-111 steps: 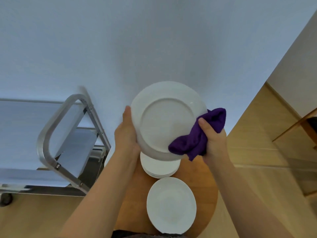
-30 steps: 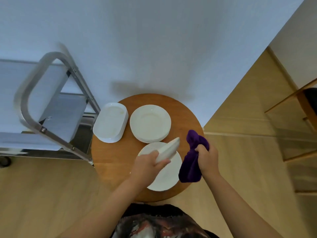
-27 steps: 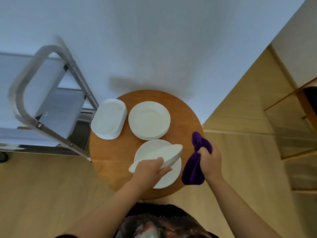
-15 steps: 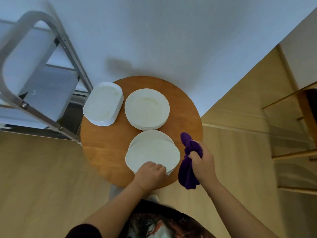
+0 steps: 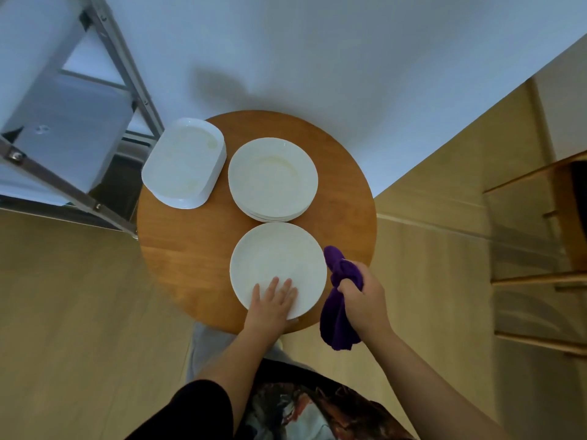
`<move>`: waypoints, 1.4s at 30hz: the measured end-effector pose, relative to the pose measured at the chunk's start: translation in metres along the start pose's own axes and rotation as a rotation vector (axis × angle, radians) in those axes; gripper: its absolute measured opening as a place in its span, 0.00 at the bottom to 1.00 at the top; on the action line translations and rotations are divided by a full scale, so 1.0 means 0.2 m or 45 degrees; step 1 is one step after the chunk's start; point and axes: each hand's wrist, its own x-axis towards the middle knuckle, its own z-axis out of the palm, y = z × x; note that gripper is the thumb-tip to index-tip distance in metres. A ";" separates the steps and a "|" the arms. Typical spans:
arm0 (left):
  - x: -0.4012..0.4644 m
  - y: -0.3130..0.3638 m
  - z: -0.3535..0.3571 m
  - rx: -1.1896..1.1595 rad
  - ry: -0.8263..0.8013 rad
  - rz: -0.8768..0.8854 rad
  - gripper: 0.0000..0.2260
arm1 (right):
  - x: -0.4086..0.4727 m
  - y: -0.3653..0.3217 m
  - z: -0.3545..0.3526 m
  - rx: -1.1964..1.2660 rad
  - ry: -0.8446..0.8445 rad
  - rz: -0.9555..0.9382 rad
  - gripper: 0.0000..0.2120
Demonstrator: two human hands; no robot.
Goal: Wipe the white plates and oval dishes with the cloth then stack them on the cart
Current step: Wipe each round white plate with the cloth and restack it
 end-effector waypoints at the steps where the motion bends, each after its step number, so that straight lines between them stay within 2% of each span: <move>1: 0.01 0.00 0.01 0.006 -0.024 0.009 0.31 | 0.00 0.00 0.00 0.003 0.002 0.007 0.12; 6: 0.05 -0.04 -0.08 -0.216 -0.122 0.037 0.32 | 0.04 0.00 0.03 0.022 0.014 0.050 0.11; 9: 0.05 -0.10 -0.20 -0.480 0.034 -0.033 0.28 | 0.07 -0.03 0.06 0.060 0.028 0.102 0.12; 13: 0.07 -0.26 -0.41 -0.943 0.348 -0.309 0.20 | 0.13 -0.10 0.11 0.084 0.062 0.129 0.13; 16: 0.13 -0.43 -0.56 -1.000 0.488 -0.548 0.14 | 0.20 -0.17 0.16 0.075 0.073 0.157 0.12; 22: 0.34 -0.68 -0.68 -1.148 0.363 -0.813 0.20 | 0.31 -0.25 0.28 0.105 0.103 0.196 0.12; 26: 0.47 -0.78 -0.72 -1.119 0.247 -0.809 0.24 | 0.34 -0.29 0.35 0.110 0.120 0.214 0.10; 31: 0.53 -0.85 -0.73 -1.131 0.124 -0.720 0.18 | 0.38 -0.31 0.42 0.116 0.127 0.309 0.11; 35: 0.52 -0.88 -0.74 -1.249 0.169 -0.637 0.15 | 0.38 -0.31 0.46 0.189 0.239 0.404 0.11; 37: 0.50 -0.87 -0.76 -1.380 0.236 -0.619 0.12 | 0.38 -0.31 0.46 0.277 0.316 0.487 0.09; 40: 0.45 -0.85 -0.82 -1.852 0.298 -0.617 0.08 | 0.38 -0.32 0.46 0.465 0.440 0.655 0.09; 42: 0.39 -0.82 -0.87 -2.037 0.316 -0.584 0.08 | 0.39 -0.33 0.45 0.605 0.495 0.772 0.08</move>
